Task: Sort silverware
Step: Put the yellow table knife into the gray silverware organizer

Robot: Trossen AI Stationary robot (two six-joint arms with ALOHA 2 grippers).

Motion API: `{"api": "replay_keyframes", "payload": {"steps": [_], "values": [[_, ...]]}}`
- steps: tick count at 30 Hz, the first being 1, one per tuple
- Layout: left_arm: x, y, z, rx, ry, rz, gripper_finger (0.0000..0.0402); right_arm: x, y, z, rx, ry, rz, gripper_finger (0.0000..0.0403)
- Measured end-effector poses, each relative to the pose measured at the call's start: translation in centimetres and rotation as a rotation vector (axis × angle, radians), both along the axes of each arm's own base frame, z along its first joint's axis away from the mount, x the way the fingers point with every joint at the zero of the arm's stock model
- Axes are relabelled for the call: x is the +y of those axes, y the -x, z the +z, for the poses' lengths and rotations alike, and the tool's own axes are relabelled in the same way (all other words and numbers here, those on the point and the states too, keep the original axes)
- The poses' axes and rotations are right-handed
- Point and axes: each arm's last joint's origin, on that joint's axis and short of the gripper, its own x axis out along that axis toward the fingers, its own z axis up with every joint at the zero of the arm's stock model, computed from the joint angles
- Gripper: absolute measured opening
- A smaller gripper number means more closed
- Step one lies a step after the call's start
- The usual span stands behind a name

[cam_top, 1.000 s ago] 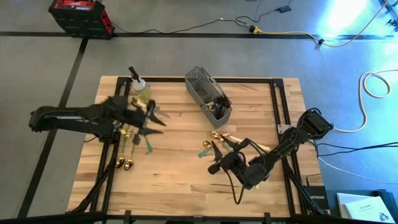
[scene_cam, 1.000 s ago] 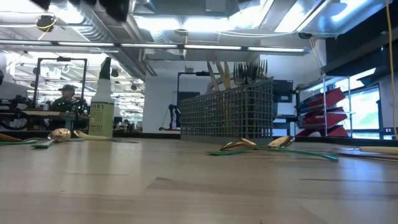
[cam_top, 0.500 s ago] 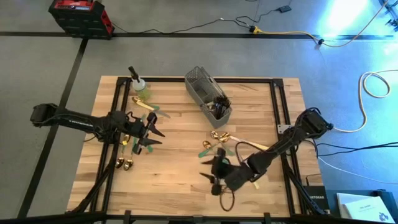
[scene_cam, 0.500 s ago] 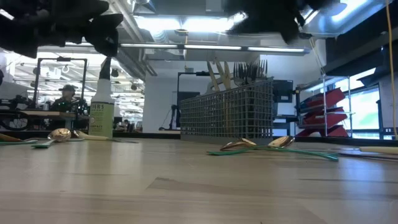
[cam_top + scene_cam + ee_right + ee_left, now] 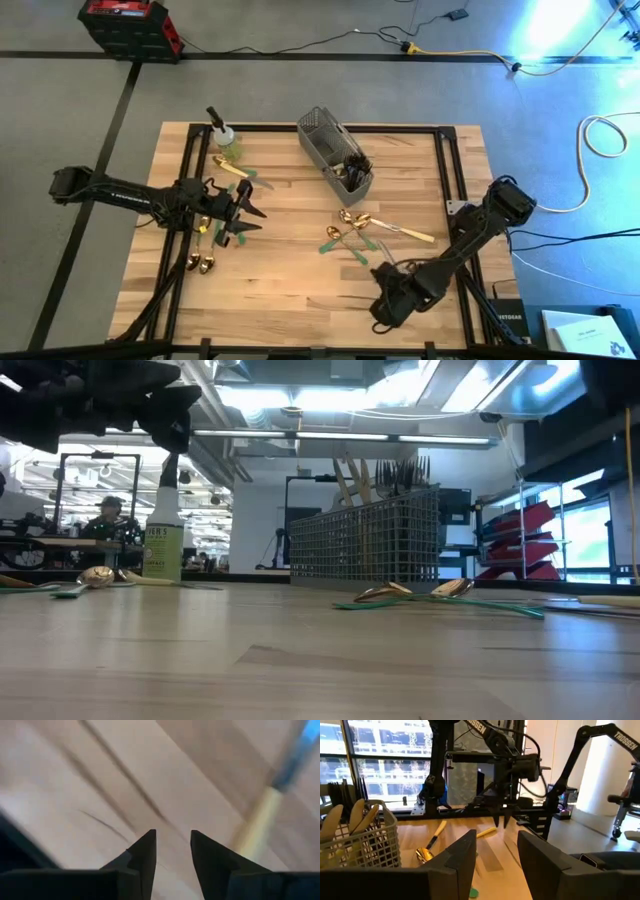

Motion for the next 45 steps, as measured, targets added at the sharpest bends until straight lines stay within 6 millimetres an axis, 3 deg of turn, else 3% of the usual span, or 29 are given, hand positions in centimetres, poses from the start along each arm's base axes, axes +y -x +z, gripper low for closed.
{"api": "replay_keyframes", "payload": {"steps": [6,19,29,32,40,45], "values": [[0.0,0.0,0.0,-0.001,0.001,0.011,0.0129,-0.9,1.3,-0.8,0.131,0.056,-0.073,0.0097],[0.1,0.0,-0.1,0.004,-0.023,0.019,0.0129,-1.5,2.1,-2.8,0.190,0.037,-0.097,0.0097],[0.1,0.0,-0.1,0.003,-0.031,0.022,0.0129,-1.6,2.4,-2.9,0.222,0.036,-0.129,0.0099],[0.1,0.0,-0.1,-0.002,-0.051,0.023,0.0129,-1.5,2.2,-3.0,0.207,0.021,-0.138,0.0121],[0.1,0.0,-0.1,-0.006,-0.075,0.025,0.0129,-1.6,2.4,-3.1,0.223,0.036,-0.200,0.0228],[0.1,0.0,-0.2,0.007,-0.075,0.025,0.0129,-1.5,2.4,-3.5,0.230,0.044,-0.198,0.0247]]}}
